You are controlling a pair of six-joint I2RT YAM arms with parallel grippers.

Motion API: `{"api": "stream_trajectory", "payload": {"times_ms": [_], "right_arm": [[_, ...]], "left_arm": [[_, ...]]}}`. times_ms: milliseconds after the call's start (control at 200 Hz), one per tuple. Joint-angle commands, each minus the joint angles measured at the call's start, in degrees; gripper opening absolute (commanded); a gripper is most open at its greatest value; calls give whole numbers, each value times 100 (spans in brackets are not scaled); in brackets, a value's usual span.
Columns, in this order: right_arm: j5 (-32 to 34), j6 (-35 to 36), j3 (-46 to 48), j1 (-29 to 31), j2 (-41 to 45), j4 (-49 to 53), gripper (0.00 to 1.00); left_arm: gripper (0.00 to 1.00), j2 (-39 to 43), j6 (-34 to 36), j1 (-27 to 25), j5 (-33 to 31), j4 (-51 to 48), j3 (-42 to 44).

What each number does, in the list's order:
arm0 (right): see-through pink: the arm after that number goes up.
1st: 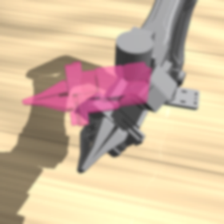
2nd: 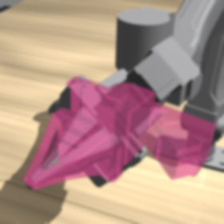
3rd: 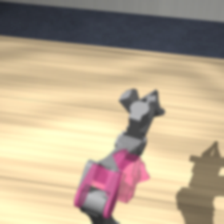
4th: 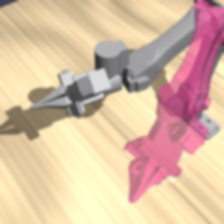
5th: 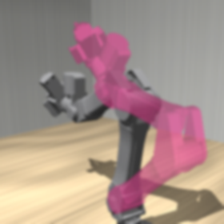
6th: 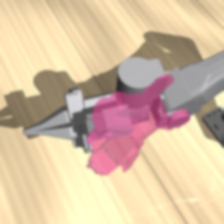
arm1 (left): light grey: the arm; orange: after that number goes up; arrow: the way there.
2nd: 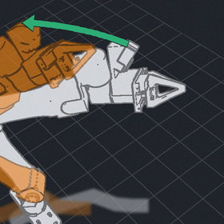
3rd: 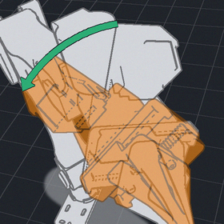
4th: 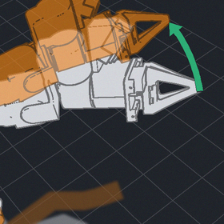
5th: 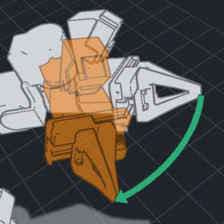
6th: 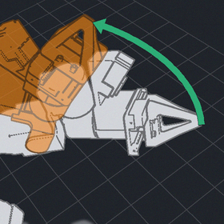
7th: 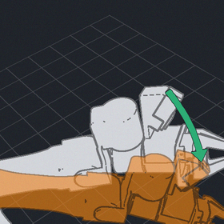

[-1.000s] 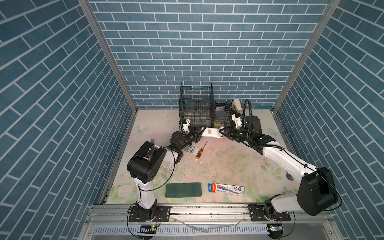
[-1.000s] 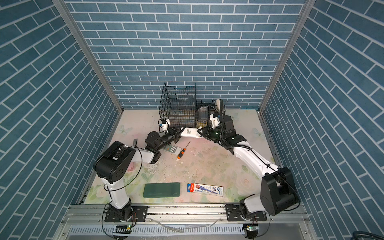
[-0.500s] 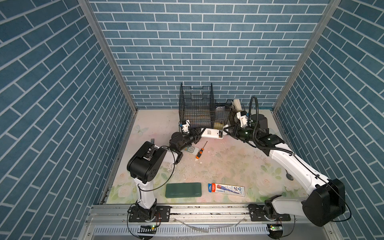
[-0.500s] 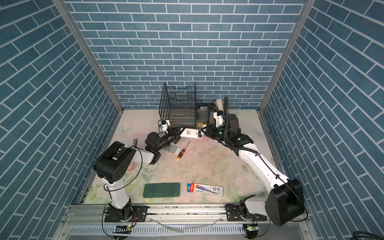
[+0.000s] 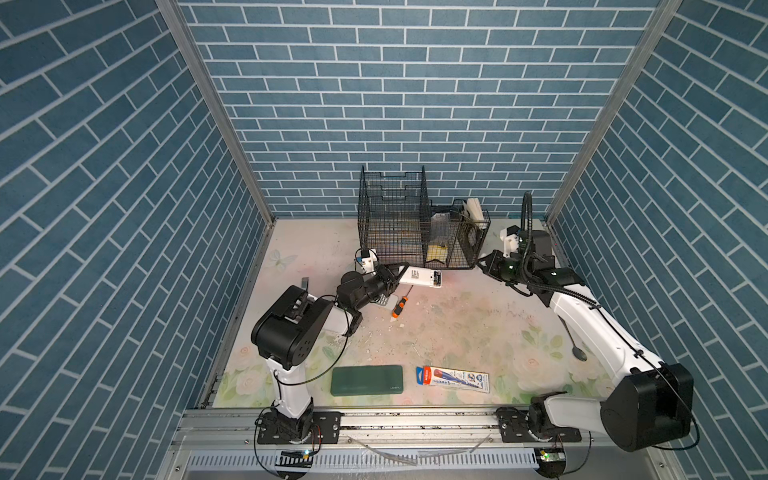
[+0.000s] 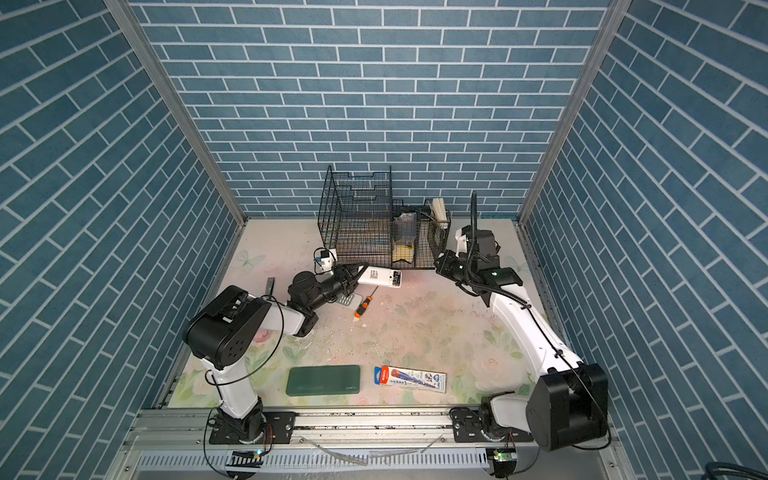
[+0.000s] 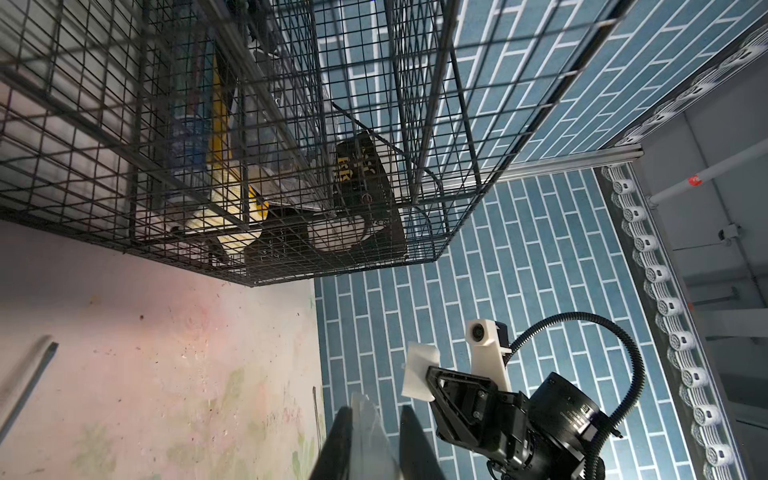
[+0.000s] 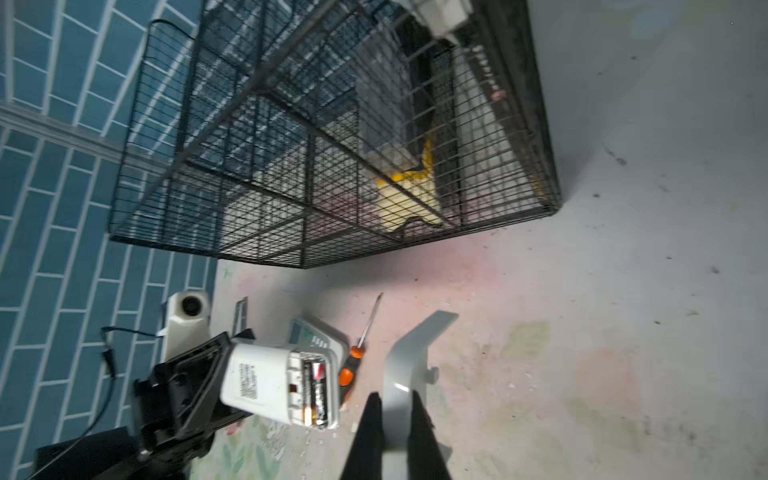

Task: Unload the batteries from the remote control
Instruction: 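Drop the battery cover with the right gripper while the left lowers the remote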

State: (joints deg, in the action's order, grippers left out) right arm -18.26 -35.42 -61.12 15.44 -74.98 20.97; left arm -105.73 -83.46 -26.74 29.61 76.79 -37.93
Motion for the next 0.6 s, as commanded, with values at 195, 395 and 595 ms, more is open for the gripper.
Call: {"api": "stream_trajectory", "payload": {"times_ms": [195, 395, 595], "right_arm": [[1545, 765, 143, -111, -757, 713, 0], [2399, 1038, 61, -190, -1302, 881, 0], [2845, 1223, -61, -217, -1854, 991, 0]], "left_arm": [[0, 656, 699, -78, -16, -819, -4], [0, 930, 941, -158, -25, -1319, -30], [0, 1100, 1037, -199, -102, -1542, 106]]}}
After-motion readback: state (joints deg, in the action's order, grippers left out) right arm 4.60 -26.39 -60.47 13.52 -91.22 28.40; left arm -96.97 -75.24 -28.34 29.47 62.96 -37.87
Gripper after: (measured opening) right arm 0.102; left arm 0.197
